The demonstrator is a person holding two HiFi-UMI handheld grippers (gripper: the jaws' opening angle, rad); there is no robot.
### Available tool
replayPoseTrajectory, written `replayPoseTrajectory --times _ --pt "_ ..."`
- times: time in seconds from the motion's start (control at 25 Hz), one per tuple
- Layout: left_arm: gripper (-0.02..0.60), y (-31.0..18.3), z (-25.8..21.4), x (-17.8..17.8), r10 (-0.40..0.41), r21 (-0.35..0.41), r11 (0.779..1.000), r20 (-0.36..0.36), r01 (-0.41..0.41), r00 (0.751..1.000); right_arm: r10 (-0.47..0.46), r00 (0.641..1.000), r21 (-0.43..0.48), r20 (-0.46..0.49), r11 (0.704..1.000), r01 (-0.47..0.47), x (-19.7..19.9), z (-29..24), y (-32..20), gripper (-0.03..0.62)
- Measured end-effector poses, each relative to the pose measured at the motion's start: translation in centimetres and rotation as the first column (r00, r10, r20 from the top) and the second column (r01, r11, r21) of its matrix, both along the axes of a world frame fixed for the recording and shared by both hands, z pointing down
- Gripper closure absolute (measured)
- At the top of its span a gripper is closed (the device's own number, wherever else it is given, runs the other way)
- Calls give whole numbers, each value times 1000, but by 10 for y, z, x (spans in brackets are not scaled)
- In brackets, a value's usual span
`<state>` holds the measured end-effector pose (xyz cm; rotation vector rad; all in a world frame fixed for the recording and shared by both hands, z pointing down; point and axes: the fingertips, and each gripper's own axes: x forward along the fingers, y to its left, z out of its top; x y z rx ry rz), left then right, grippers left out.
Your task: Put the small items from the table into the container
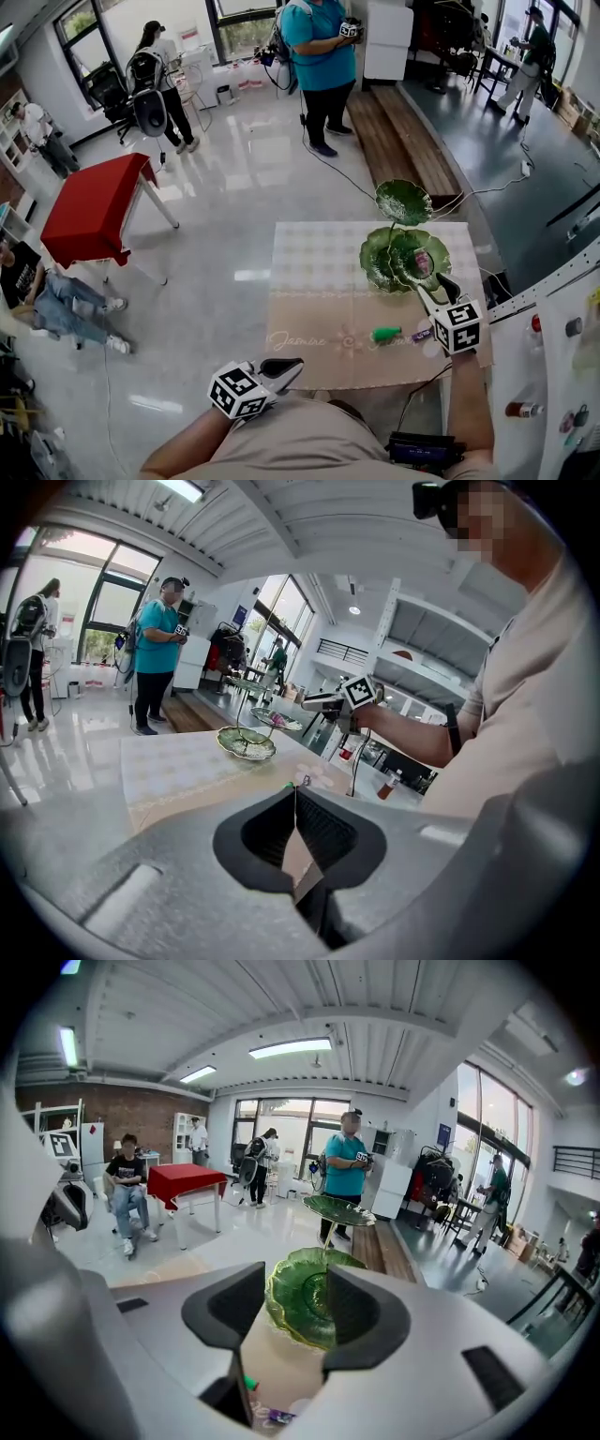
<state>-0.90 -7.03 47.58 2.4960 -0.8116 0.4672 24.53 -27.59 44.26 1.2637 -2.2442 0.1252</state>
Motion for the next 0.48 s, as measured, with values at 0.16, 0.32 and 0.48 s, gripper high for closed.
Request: replayPoseTrajectory --times 0.16,0.32,0.48 --pt "571 10 -1 -9 23 -1 1000 -5 -23 1000 -1 999 -5 43 1000 1 -18 -5 31 406" --pt "571 20 -2 -20 46 3 999 -9 -46 999 -4 998 -13 65 1000 5 -40 -4 62 430" --pt "571 31 -4 -32 62 8 998 -12 -62 998 -17 996 -31 88 999 20 -63 2 95 438"
